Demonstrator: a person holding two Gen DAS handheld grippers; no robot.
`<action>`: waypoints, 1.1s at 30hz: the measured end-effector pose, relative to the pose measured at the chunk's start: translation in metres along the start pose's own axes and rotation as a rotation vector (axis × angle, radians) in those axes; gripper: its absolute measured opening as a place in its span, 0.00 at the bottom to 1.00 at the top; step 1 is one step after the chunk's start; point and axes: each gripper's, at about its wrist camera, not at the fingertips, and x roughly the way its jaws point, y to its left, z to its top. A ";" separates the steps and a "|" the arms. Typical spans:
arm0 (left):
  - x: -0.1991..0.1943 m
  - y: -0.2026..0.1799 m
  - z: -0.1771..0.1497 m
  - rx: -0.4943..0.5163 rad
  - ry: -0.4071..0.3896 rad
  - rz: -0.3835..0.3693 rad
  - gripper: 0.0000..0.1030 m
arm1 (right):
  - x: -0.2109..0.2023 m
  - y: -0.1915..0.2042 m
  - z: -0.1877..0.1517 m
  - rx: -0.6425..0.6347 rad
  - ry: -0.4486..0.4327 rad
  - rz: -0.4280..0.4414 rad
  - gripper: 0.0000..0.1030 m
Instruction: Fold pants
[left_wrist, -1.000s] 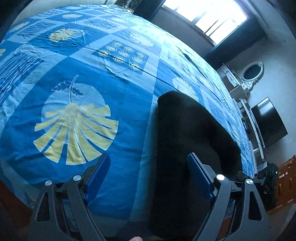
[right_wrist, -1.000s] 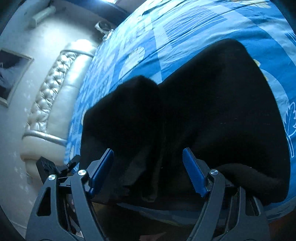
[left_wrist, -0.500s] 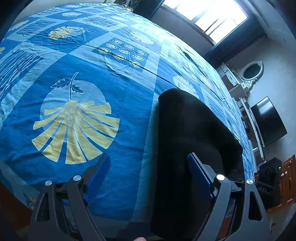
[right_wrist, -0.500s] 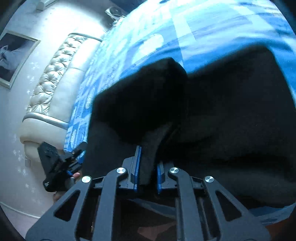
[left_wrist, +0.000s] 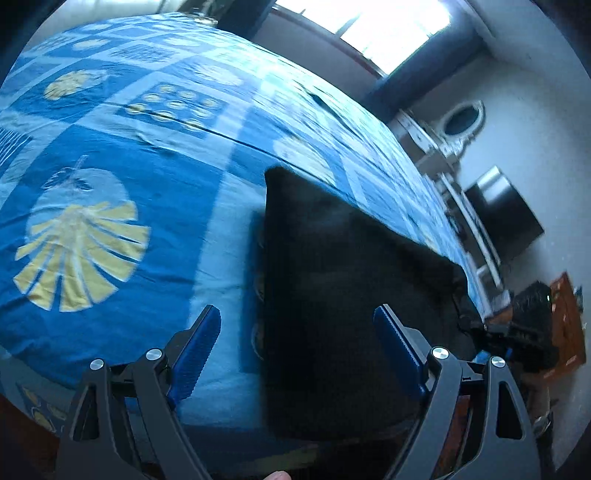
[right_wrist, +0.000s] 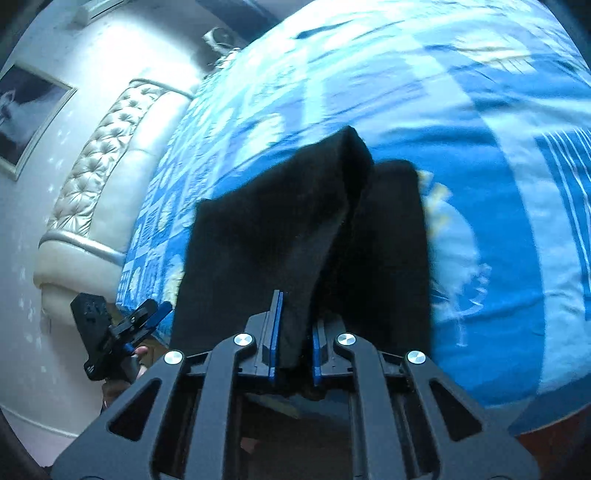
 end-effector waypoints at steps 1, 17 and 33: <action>0.003 -0.004 -0.002 0.014 0.006 0.001 0.81 | 0.000 -0.004 -0.002 0.006 0.000 -0.001 0.12; 0.025 0.011 -0.020 -0.083 0.108 0.017 0.81 | -0.011 -0.037 -0.005 0.109 -0.042 0.066 0.29; 0.015 0.037 -0.025 -0.246 0.151 -0.067 0.81 | -0.006 -0.095 -0.036 0.350 -0.022 0.380 0.86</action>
